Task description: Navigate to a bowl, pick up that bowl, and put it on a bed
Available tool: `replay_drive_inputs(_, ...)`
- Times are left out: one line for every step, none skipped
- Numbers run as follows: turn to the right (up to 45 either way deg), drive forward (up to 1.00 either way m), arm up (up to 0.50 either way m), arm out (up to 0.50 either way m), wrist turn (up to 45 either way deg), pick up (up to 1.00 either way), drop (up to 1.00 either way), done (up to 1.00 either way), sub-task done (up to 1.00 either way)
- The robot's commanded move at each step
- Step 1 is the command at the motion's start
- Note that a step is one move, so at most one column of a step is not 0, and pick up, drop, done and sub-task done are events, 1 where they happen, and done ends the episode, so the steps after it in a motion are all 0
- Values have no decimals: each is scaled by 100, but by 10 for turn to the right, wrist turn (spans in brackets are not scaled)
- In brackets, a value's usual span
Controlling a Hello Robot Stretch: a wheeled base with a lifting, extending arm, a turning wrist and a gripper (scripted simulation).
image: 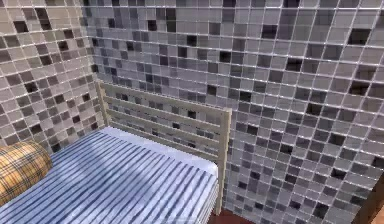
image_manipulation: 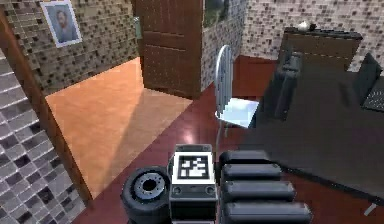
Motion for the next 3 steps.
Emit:
replay_drive_inputs(210, 0, 0, 0, 0, 0, 0, 0, 0)
replay_drive_inputs(0, 15, 0, 0, 0, 0, 0, 0, 0)
replay_drive_inputs(-450, 0, 0, 0, 0, 0, 0, 0, 0)
